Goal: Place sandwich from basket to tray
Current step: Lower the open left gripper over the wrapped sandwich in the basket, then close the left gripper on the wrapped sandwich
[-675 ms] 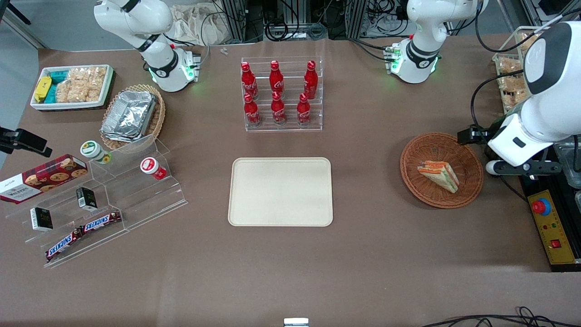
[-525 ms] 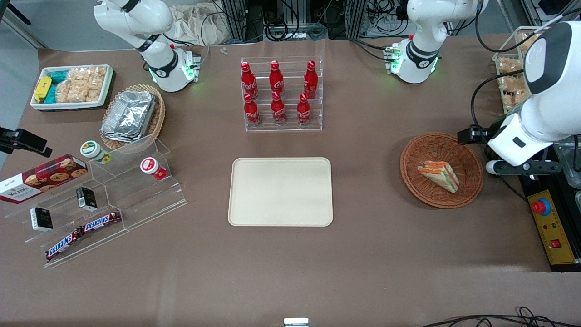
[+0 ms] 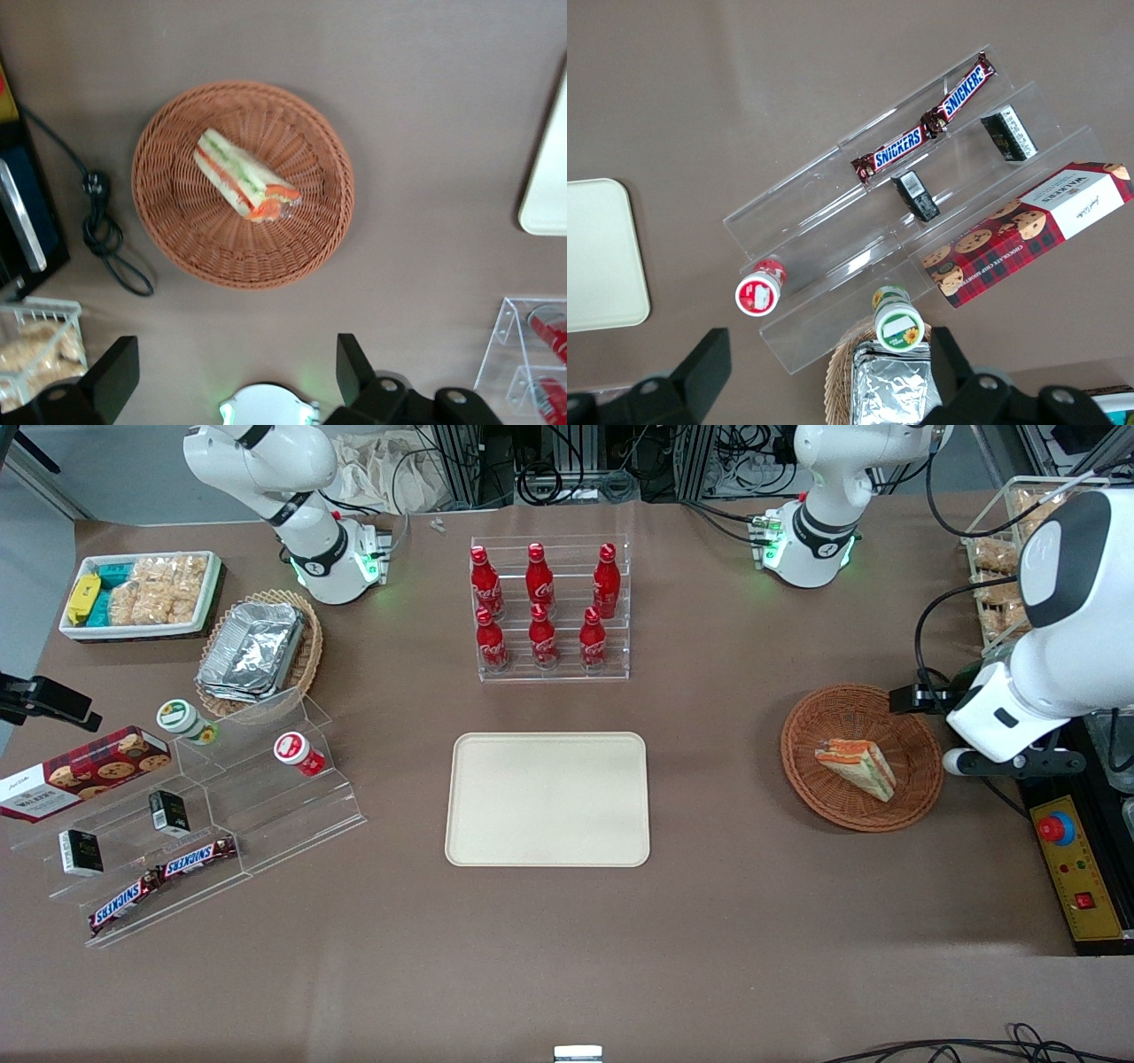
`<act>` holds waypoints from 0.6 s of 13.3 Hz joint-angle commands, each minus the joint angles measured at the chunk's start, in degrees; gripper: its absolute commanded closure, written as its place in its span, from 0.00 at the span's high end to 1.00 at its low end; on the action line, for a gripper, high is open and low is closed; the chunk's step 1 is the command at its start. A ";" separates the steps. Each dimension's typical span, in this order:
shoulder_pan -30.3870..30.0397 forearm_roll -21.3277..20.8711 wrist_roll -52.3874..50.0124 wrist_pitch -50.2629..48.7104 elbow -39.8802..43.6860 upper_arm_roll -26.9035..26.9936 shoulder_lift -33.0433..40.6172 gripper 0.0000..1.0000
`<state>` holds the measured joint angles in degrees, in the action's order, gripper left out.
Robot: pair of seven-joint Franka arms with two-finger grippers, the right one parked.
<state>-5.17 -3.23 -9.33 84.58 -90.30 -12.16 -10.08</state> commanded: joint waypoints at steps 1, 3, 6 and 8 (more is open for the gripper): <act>-0.19 0.51 -8.92 3.28 -3.90 0.12 -0.03 0.99; -0.19 0.07 -17.17 8.39 -8.56 0.21 0.67 0.99; -0.28 -0.19 -31.15 17.87 -15.32 0.39 0.76 0.99; -0.89 -0.37 -40.72 23.50 -18.67 0.91 0.59 0.99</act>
<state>-5.37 -3.22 -42.07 103.52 -105.10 -11.73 -10.70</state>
